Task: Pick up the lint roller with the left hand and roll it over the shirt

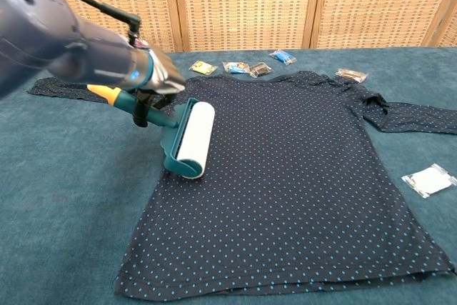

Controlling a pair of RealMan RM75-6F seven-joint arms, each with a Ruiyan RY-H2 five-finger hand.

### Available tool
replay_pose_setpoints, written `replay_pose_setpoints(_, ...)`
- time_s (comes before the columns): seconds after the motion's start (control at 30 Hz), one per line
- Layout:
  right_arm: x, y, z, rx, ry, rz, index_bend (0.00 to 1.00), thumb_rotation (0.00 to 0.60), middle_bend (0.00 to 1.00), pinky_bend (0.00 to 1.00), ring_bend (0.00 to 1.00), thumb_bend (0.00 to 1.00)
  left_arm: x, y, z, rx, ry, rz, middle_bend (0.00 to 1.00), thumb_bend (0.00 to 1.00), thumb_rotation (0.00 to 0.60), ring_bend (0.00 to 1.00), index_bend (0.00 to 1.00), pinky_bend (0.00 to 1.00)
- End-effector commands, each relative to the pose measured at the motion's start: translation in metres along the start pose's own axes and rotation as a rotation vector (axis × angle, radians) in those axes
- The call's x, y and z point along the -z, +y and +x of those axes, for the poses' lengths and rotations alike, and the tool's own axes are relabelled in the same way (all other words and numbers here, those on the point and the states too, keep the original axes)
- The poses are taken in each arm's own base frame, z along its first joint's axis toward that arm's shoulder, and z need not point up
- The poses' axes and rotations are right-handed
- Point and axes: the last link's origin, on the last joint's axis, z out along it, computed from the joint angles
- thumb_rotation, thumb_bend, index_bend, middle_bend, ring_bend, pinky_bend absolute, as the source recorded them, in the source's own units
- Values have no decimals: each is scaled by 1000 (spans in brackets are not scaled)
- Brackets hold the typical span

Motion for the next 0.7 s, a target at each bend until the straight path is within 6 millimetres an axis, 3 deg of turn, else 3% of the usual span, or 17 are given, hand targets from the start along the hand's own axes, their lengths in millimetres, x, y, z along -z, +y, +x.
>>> replay_pose_setpoints(0.03, 0, 0, 0, -6, 0, 0, 125, 600, 0, 0, 0, 108, 0, 9, 7, -25, -4, 4, 755, 861, 600, 634, 892, 631)
replay_pose_setpoints(0.27, 0, 0, 2, -18, 8, 9, 125, 600, 0, 0, 0, 107, -3, 31, 19, -49, -10, -7, 755, 862, 600, 634, 892, 631)
replay_pose_setpoints(0.7, 0, 1, 3, -39, 9, 10, 125, 600, 0, 0, 0, 108, -9, 77, 71, -65, 16, -15, 756, 863, 600, 634, 893, 632)
